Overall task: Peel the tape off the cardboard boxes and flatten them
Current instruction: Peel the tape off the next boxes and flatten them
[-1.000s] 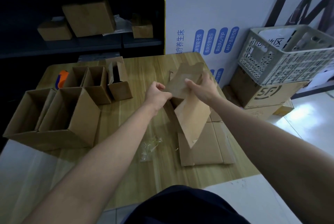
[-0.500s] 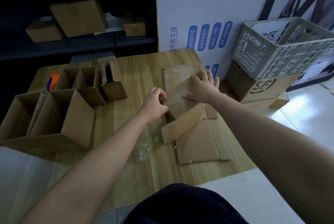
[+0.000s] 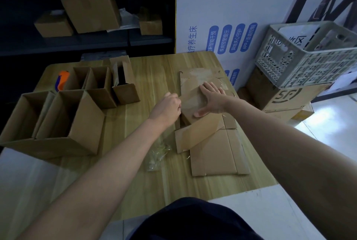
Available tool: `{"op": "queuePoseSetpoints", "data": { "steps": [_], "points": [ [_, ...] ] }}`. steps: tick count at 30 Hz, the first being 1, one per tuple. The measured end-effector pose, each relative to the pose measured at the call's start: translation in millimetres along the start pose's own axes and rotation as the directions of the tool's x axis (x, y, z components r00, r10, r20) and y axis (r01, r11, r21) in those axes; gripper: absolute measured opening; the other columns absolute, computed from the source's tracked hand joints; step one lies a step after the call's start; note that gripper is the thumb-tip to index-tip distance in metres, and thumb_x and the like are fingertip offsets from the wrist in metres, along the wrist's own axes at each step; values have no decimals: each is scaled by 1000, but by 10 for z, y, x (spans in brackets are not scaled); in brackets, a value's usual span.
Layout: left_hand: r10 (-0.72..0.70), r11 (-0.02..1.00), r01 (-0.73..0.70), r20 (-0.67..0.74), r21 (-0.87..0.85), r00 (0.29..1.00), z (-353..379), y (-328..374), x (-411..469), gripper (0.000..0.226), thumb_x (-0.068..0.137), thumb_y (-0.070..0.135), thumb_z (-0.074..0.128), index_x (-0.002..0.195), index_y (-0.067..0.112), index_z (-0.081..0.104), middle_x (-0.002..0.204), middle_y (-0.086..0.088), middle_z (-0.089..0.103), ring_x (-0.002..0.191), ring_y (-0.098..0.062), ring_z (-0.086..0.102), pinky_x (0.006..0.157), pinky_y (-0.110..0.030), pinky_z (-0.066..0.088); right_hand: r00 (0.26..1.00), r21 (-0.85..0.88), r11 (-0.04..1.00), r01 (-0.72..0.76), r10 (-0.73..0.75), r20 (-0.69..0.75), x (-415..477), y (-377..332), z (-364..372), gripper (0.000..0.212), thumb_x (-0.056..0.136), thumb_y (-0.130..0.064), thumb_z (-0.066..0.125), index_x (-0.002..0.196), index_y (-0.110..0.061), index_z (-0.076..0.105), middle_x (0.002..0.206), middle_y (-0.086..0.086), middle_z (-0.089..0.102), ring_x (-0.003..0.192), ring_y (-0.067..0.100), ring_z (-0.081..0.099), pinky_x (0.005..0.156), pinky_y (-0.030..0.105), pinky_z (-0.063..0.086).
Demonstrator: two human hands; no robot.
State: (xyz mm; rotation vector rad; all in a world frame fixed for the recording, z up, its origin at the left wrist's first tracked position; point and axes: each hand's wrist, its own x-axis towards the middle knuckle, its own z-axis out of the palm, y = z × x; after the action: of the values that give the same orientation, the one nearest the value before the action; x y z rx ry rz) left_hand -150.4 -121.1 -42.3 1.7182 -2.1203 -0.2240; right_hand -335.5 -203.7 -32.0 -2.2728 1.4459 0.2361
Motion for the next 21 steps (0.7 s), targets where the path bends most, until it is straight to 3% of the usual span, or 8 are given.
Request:
{"op": "queuePoseSetpoints", "data": {
  "steps": [15, 18, 21],
  "points": [
    [-35, 999, 36, 102, -8, 994, -4, -43, 24, 15, 91, 11, 55, 77, 13, 50, 85, 1, 47, 87, -12, 41, 76, -25, 41, 998, 40, 999, 33, -31, -58, -22, -18, 47, 123, 64, -62, 73, 152, -18, -2, 159, -1, -7, 145, 18, -14, 113, 39, -11],
    [-91, 995, 96, 108, -43, 990, -18, -58, 26, 16, 90, 11, 56, 76, 15, 48, 85, 3, 45, 85, -11, 42, 73, -21, 34, 998, 139, 989, 42, -34, -60, -36, -9, 10, 121, 63, -52, 78, 152, -20, 3, 159, -4, -3, 145, 23, -5, 115, 45, -2],
    [-110, 993, 115, 136, -30, 985, -47, -2, 68, 24, 87, 9, 57, 70, 18, 44, 83, 3, 45, 84, -13, 44, 71, -23, 34, 989, 225, 973, -45, 75, -124, -54, 75, -24, 119, 62, -51, 80, 152, -24, 8, 158, -6, -1, 145, 28, 1, 116, 53, 11]
  ]
}}
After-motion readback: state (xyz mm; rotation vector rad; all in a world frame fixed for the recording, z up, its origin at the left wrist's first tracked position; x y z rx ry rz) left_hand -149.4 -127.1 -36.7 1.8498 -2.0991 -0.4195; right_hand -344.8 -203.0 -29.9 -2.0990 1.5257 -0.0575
